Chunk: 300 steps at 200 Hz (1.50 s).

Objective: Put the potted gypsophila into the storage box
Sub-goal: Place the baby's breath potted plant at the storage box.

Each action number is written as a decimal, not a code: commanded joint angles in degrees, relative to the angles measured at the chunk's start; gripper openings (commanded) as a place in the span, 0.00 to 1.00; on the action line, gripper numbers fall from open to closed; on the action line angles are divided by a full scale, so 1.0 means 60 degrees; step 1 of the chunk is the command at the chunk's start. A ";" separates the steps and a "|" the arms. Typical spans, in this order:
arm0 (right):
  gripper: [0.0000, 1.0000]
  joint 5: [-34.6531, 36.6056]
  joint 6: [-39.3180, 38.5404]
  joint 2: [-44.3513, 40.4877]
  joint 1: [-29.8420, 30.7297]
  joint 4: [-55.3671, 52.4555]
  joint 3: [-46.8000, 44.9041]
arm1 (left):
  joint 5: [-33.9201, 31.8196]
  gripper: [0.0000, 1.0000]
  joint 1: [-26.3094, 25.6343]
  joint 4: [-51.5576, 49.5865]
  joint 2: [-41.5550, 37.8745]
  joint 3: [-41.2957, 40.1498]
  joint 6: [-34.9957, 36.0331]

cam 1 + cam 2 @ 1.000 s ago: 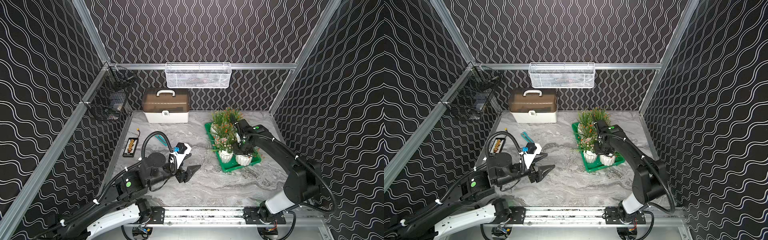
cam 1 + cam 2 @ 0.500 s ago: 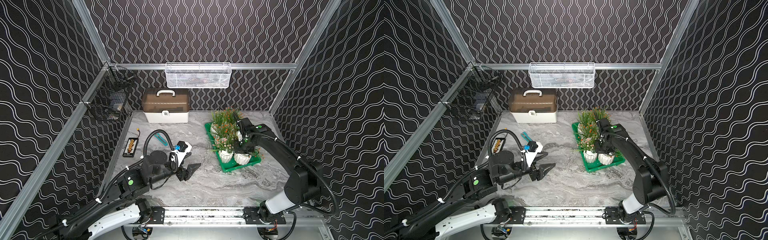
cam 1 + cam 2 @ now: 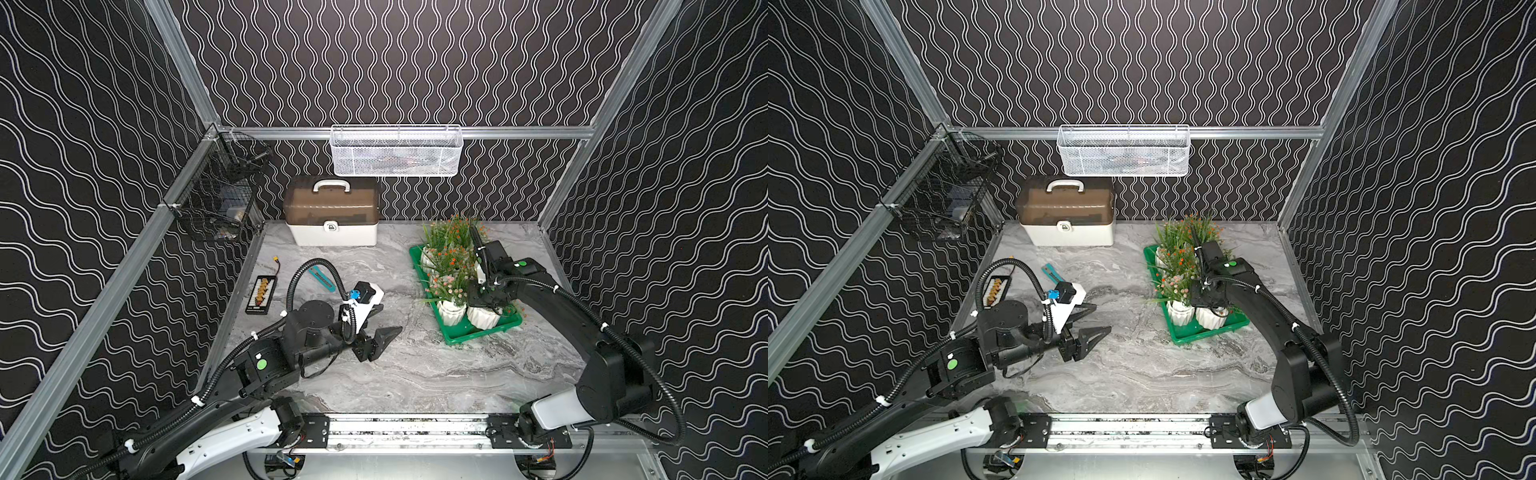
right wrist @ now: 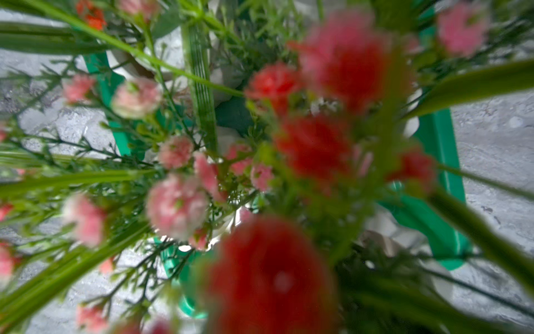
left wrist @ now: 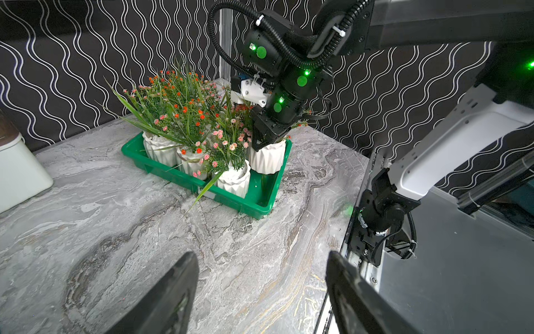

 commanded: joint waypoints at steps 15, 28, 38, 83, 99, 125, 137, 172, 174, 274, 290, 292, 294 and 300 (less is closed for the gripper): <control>0.00 0.0647 0.0124 -0.0350 -0.0016 0.1461 -0.0281 | 0.0150 0.73 0.0091 0.0409 0.0083 -0.0007 -0.0069; 0.00 0.0582 0.0095 -0.0403 -0.0016 0.1434 -0.0228 | 0.0156 0.73 0.0131 0.0392 0.0114 0.0007 -0.0086; 0.00 0.0558 0.0119 -0.0450 -0.0023 0.1507 -0.0280 | 0.0210 0.73 0.0161 0.0422 0.0099 -0.0031 -0.0109; 0.00 0.0295 0.0575 -0.0641 -0.0024 0.1769 -0.0421 | 0.0240 0.73 0.0221 0.0479 0.0128 -0.0048 -0.0135; 0.00 0.0256 0.1053 -0.0689 -0.0023 0.1845 -0.0450 | 0.0302 0.73 0.0253 0.0511 0.0129 -0.0051 -0.0197; 0.00 0.0326 0.1687 -0.0653 -0.0021 0.2008 -0.0462 | 0.0385 0.73 0.0313 0.0569 0.0115 -0.0077 -0.0238; 0.00 0.0325 0.1910 -0.0575 -0.0011 0.1975 -0.0422 | 0.0401 0.73 0.0327 0.0555 0.0103 -0.0077 -0.0244; 0.00 0.0683 0.2057 -0.0528 0.0049 0.2041 -0.0696 | 0.0361 0.73 0.0327 0.0512 0.0028 -0.0062 -0.0206; 0.00 0.0723 0.2057 -0.0528 0.0064 0.2021 -0.0721 | 0.0358 0.73 0.0327 0.0512 0.0026 -0.0062 -0.0191; 0.00 0.1224 0.2027 -0.0498 0.0370 0.2117 -0.1457 | 0.0343 0.73 0.0342 0.0511 0.0106 -0.0033 -0.0191; 0.00 0.1202 0.2028 -0.0459 0.0469 0.2283 -0.1613 | 0.0324 0.73 0.0342 0.0511 0.0114 -0.0033 -0.0186; 0.00 0.1197 0.2028 -0.0448 0.0483 0.2298 -0.1628 | 0.0327 0.73 0.0342 0.0511 0.0114 -0.0033 -0.0193; 0.00 0.1184 0.2028 -0.0442 0.0494 0.2313 -0.1635 | 0.0328 0.73 0.0342 0.0511 0.0121 -0.0033 -0.0188; 0.00 0.1166 0.2041 -0.0418 0.0527 0.2356 -0.1686 | 0.0328 0.73 0.0333 0.0522 0.0119 -0.0033 -0.0184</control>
